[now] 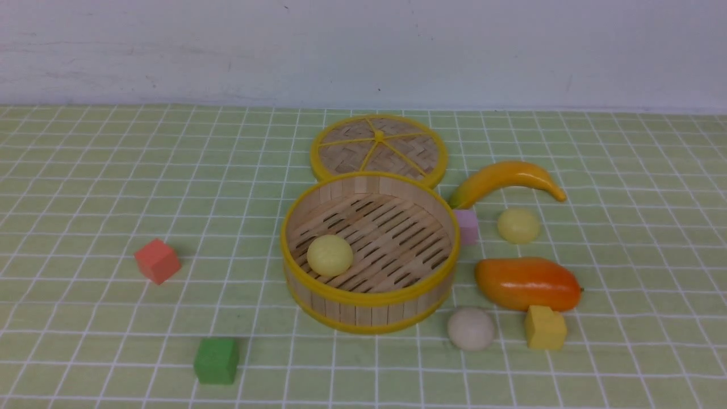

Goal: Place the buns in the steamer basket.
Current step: Use the right arm to grab a steamed stuffed bun

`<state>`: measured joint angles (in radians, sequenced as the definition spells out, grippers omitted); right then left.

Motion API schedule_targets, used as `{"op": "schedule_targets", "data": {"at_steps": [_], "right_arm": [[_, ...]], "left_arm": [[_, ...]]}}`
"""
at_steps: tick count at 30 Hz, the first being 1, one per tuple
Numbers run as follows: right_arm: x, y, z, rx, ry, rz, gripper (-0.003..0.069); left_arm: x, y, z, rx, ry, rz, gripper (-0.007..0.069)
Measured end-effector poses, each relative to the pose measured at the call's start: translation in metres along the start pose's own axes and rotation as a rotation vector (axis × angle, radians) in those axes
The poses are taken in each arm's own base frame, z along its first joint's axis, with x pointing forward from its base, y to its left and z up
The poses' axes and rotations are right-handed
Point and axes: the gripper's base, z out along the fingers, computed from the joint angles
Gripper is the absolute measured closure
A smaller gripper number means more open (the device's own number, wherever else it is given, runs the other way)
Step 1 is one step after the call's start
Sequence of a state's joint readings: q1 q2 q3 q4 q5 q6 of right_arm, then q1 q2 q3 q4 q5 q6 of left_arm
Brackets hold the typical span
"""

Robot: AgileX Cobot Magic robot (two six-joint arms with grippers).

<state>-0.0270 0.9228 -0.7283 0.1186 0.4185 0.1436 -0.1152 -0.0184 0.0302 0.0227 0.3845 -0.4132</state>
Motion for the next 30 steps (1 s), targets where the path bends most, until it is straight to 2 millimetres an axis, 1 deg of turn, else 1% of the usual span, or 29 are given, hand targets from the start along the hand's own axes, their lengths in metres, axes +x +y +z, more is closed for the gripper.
{"op": "schedule_targets", "data": {"at_steps": [2,3,4,5,8,9,12,13,16,17,18,19,20,21,22,23,24,25,28,30], "right_arm": [[0.005,0.003,0.031,-0.006,0.088,-0.056,0.0420],[0.008,0.008,0.045,-0.025,0.137,-0.097,0.0420],[0.008,0.008,0.048,-0.025,0.146,-0.104,0.0420],[0.012,0.018,0.067,-0.056,0.222,-0.170,0.0420],[0.014,0.043,0.100,-0.115,0.372,-0.271,0.0420],[0.014,0.054,0.116,-0.133,0.435,-0.296,0.0420],[0.008,0.078,0.155,-0.147,0.537,-0.324,0.0420],[0.006,0.080,0.160,-0.145,0.539,-0.323,0.0420],[-0.006,0.092,0.202,-0.104,0.562,-0.307,0.0420],[-0.008,0.093,0.208,-0.099,0.562,-0.301,0.0420],[-0.013,0.097,0.233,-0.062,0.576,-0.294,0.0420],[-0.009,0.095,0.236,-0.055,0.590,-0.294,0.0420],[-0.015,0.098,0.250,-0.037,0.583,-0.297,0.0420],[-0.016,0.100,0.264,-0.018,0.595,-0.286,0.0420],[-0.017,0.102,0.274,-0.009,0.600,-0.277,0.0420],[-0.017,0.102,0.278,-0.003,0.600,-0.278,0.0420],[-0.018,0.104,0.291,0.007,0.606,-0.269,0.0420],[-0.017,0.104,0.293,0.009,0.611,-0.268,0.0420],[-0.015,0.108,0.316,0.022,0.641,-0.258,0.0420],[-0.014,0.108,0.321,0.027,0.656,-0.259,0.0420]], "left_arm": [[0.000,0.000,0.000,0.000,0.000,0.000,0.0525],[0.000,0.000,0.000,0.000,0.000,0.000,0.0524],[0.000,0.000,0.000,0.000,0.000,0.000,0.0524],[0.000,0.000,0.000,0.000,0.000,0.000,0.0522],[0.000,0.000,0.000,0.000,0.000,0.000,0.0519],[0.000,0.000,0.000,0.000,0.000,0.000,0.0517],[0.000,0.000,0.000,0.000,0.000,0.000,0.0514],[0.000,0.000,0.000,0.000,0.000,0.000,0.0514],[0.000,0.000,0.000,0.000,0.000,0.000,0.0510],[0.000,0.000,0.000,0.000,0.000,0.000,0.0509],[0.000,0.000,0.000,0.000,0.000,0.000,0.0506],[0.000,0.000,0.000,0.000,0.000,0.000,0.0505],[0.000,0.000,0.000,0.000,0.000,0.000,0.0504],[0.000,0.000,0.000,0.000,0.000,0.000,0.0502],[0.000,0.000,0.000,0.000,0.000,0.000,0.0501],[0.000,0.000,0.000,0.000,0.000,0.000,0.0500],[0.000,0.000,0.000,0.000,0.000,0.000,0.0498],[0.000,0.000,0.000,0.000,0.000,0.000,0.0497],[0.000,0.000,0.000,0.000,0.000,0.000,0.0496],[0.000,0.000,0.000,0.000,0.000,0.000,0.0496]]}}
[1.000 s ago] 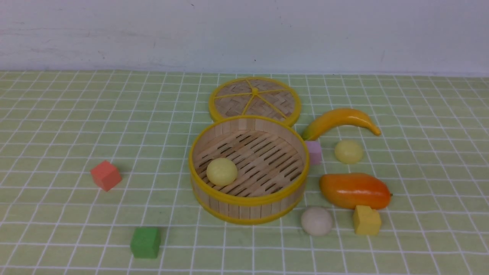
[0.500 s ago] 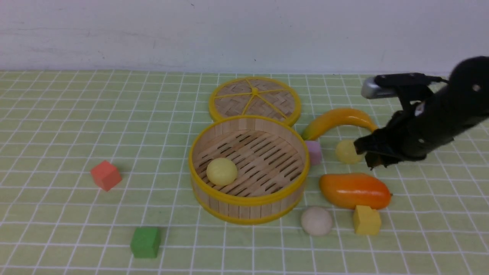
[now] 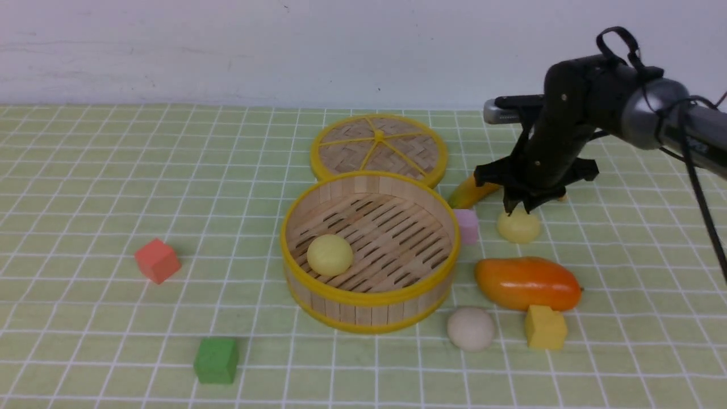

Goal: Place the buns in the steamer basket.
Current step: Use the right arm to grab a steamed stuffed bun, then use the right arm to put the steamed stuffed bun into the steamer

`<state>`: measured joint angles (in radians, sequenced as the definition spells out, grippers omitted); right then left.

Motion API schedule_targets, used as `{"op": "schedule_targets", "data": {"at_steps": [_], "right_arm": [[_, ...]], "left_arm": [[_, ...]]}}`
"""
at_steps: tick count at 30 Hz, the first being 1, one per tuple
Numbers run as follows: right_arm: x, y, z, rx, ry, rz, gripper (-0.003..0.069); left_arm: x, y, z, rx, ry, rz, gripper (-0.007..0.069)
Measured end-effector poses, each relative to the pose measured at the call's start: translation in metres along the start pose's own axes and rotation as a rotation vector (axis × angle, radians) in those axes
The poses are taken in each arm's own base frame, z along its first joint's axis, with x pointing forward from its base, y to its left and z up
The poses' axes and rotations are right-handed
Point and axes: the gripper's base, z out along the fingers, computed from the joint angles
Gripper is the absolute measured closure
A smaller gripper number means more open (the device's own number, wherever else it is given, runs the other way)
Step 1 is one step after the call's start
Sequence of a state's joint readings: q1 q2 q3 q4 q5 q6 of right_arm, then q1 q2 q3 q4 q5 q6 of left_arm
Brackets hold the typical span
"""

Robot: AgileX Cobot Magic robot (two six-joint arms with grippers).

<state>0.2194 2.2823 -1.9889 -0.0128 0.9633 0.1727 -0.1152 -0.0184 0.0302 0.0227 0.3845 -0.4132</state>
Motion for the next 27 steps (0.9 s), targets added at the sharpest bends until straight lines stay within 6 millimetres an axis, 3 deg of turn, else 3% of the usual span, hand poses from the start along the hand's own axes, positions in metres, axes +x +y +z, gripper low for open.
{"op": "schedule_targets", "data": {"at_steps": [8,12,13,15,18,23,26,27], "right_arm": [[0.001,-0.001,0.010,0.019,0.026,-0.010,0.0429],[0.002,-0.001,0.012,0.019,0.028,-0.020,0.0500],[0.002,-0.001,0.012,0.018,0.028,-0.021,0.0569],[0.002,-0.001,0.012,0.018,0.028,-0.022,0.0637],[0.002,-0.001,0.010,0.019,0.032,-0.024,0.0664],[-0.001,-0.001,-0.010,0.016,0.013,-0.024,0.0665],[-0.008,0.001,-0.046,-0.009,-0.056,-0.015,0.0665],[-0.008,0.001,-0.049,-0.009,-0.059,-0.015,0.0665]], "left_arm": [[0.000,0.000,0.000,0.000,0.000,0.000,0.0489],[0.000,0.000,0.000,0.000,0.000,0.000,0.0484],[0.000,0.000,0.000,0.000,0.000,0.000,0.0480],[0.000,0.000,0.000,0.000,0.000,0.000,0.0480],[0.000,0.000,0.000,0.000,0.000,0.000,0.0478],[0.000,0.000,0.000,0.000,0.000,0.000,0.0473],[0.000,0.000,0.000,0.000,0.000,0.000,0.0468],[0.000,0.000,0.000,0.000,0.000,0.000,0.0468]]}}
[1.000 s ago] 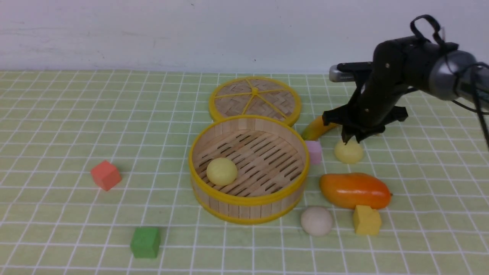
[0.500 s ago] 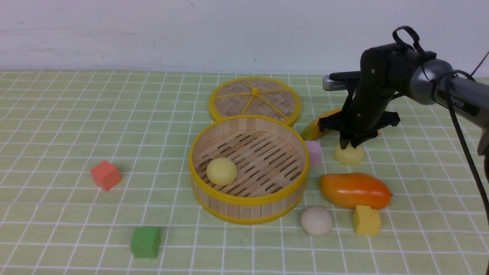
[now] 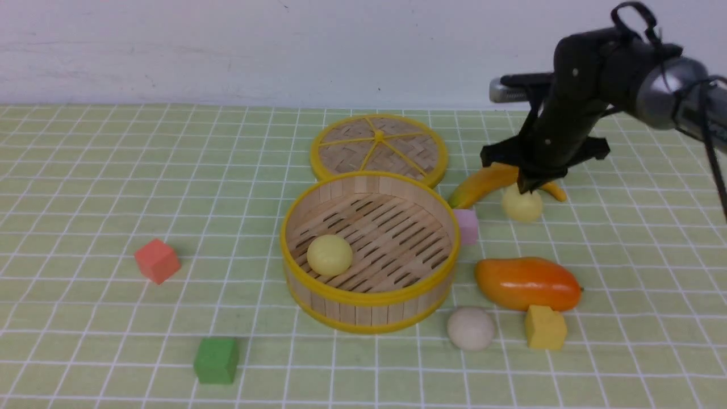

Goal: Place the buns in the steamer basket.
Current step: Use the right arm to put the steamed stuffed bun into the steamer

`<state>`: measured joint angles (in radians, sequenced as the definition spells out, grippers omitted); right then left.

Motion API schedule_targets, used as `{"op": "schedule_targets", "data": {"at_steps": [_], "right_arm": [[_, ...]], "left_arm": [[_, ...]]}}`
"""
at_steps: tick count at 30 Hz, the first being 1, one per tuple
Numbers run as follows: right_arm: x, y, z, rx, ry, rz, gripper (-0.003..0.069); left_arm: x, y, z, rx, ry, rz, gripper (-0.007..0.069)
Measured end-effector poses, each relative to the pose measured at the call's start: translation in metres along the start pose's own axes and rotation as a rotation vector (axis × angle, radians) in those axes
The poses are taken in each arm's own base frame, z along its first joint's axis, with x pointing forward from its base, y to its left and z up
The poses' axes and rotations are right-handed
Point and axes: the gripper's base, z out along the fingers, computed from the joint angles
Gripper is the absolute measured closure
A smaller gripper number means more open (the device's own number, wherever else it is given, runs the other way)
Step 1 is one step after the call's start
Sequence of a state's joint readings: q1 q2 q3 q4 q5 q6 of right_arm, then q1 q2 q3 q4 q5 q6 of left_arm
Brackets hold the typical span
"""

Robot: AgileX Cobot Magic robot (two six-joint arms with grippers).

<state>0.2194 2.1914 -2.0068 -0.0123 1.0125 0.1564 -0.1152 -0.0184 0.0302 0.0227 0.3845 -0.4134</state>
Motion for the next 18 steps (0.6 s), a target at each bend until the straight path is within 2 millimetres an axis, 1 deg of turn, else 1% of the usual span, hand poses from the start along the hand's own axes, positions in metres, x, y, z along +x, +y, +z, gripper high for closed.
{"op": "schedule_targets", "data": {"at_steps": [1,3,5,6,8,9,10,11,14,17,18], "right_arm": [[-0.003,0.004,-0.019,-0.029,-0.031,0.008,0.0665],[-0.004,0.013,-0.040,-0.073,-0.061,-0.004,0.0665],[-0.002,0.028,-0.049,-0.119,-0.069,-0.037,0.0665],[-0.001,0.036,-0.050,-0.142,-0.066,-0.055,0.0665],[0.006,0.063,-0.046,-0.204,-0.055,-0.109,0.0665],[0.008,0.074,-0.044,-0.224,-0.056,-0.129,0.0665],[0.008,0.076,-0.042,-0.228,-0.056,-0.137,0.0665],[0.013,0.095,-0.035,-0.256,-0.062,-0.170,0.0665],[0.021,0.121,-0.014,-0.275,-0.071,-0.213,0.0664],[0.025,0.127,0.006,-0.260,-0.058,-0.229,0.0652],[0.026,0.128,0.009,-0.252,-0.054,-0.233,0.0647]], "left_arm": [[0.000,0.000,0.000,0.000,0.000,0.000,0.0464],[0.000,0.000,0.000,0.000,0.000,0.000,0.0461],[0.000,0.000,0.000,0.000,0.000,0.000,0.0460],[0.000,0.000,0.000,0.000,0.000,0.000,0.0460],[0.000,0.000,0.000,0.000,0.000,0.000,0.0459],[0.000,0.000,0.000,0.000,0.000,0.000,0.0459],[0.000,0.000,0.000,0.000,0.000,0.000,0.0458],[0.000,0.000,0.000,0.000,0.000,0.000,0.0455],[0.000,0.000,0.000,0.000,0.000,0.000,0.0450],[0.000,0.000,0.000,0.000,0.000,0.000,0.0446],[0.000,0.000,0.000,0.000,0.000,0.000,0.0445]]}}
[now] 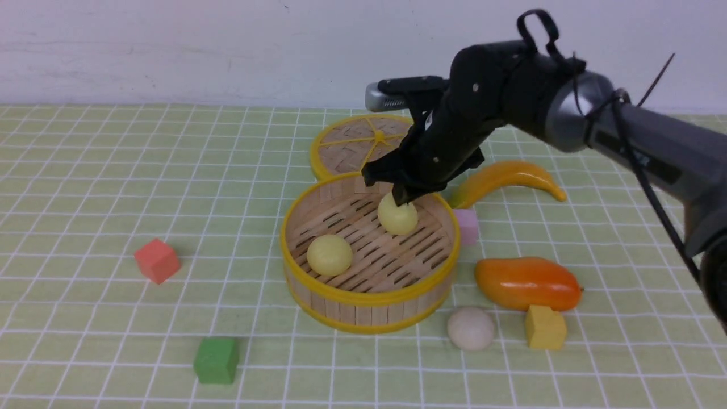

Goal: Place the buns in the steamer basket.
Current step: Use the right arm to put the steamed stuffed bun into the steamer, then use the right arm to grab a steamed stuffed bun

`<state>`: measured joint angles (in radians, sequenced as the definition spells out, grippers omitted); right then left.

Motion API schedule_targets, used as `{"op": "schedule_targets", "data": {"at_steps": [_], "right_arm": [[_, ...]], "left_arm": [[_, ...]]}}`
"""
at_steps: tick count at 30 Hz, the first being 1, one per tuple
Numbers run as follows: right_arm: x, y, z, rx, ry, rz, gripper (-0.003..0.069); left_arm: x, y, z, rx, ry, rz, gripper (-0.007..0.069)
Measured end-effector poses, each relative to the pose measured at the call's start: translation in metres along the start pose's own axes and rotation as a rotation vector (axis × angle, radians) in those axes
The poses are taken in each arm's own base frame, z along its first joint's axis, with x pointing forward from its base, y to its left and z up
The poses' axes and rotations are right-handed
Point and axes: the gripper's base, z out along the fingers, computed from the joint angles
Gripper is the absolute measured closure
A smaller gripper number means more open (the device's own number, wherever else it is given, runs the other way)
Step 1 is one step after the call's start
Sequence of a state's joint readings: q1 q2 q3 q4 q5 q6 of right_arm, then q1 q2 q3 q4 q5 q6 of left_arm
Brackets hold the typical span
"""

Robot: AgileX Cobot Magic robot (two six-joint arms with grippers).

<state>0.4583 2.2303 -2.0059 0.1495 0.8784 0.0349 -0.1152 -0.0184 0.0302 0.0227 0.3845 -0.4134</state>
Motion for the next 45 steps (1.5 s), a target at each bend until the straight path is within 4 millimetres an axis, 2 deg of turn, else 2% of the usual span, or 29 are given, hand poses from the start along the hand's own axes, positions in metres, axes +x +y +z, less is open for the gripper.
{"op": "schedule_targets", "data": {"at_steps": [3,6,7,10,14,18,19,20,21,25,28,29,31,32,37,45], "right_arm": [[0.005,-0.005,0.014,0.036,0.031,0.011,0.0605],[0.007,-0.007,0.015,0.059,0.047,0.028,0.0539],[0.009,-0.008,0.014,0.070,0.067,0.035,0.0468],[0.011,-0.008,0.006,0.074,0.106,0.040,0.0353],[0.011,-0.003,-0.031,0.081,0.158,0.028,0.0170],[0.016,0.002,-0.082,0.076,0.172,0.003,0.0071],[0.016,0.003,-0.084,0.075,0.171,0.003,0.0070],[0.026,0.006,-0.100,0.066,0.177,-0.003,0.0067],[0.032,0.008,-0.104,0.062,0.182,-0.006,0.0070],[0.069,0.019,-0.111,0.040,0.203,-0.043,0.0120],[0.091,0.021,-0.103,0.034,0.217,-0.060,0.0165],[0.103,0.020,-0.096,0.036,0.221,-0.063,0.0201],[0.110,0.018,-0.091,0.042,0.224,-0.063,0.0225],[0.117,0.015,-0.084,0.054,0.221,-0.061,0.0269],[0.129,0.007,-0.066,0.098,0.184,-0.031,0.0357],[0.133,-0.001,-0.041,0.150,0.162,0.022,0.0390]], "left_arm": [[0.000,0.000,0.000,0.000,0.000,0.000,0.0442],[0.000,0.000,0.000,0.000,0.000,0.000,0.0442],[0.000,0.000,0.000,0.000,0.000,0.000,0.0442],[0.000,0.000,0.000,0.000,0.000,0.000,0.0439],[0.000,0.000,0.000,0.000,0.000,0.000,0.0433],[0.000,0.000,0.000,0.000,0.000,0.000,0.0428],[0.000,0.000,0.000,0.000,0.000,0.000,0.0428],[0.000,0.000,0.000,0.000,0.000,0.000,0.0426],[0.000,0.000,0.000,0.000,0.000,0.000,0.0426],[0.000,0.000,0.000,0.000,0.000,0.000,0.0423],[0.000,0.000,0.000,0.000,0.000,0.000,0.0419],[0.000,0.000,0.000,0.000,0.000,0.000,0.0417],[0.000,0.000,0.000,0.000,0.000,0.000,0.0417],[0.000,0.000,0.000,0.000,0.000,0.000,0.0415],[0.000,0.000,0.000,0.000,0.000,0.000,0.0410],[0.000,0.000,0.000,0.000,0.000,0.000,0.0406]]}}
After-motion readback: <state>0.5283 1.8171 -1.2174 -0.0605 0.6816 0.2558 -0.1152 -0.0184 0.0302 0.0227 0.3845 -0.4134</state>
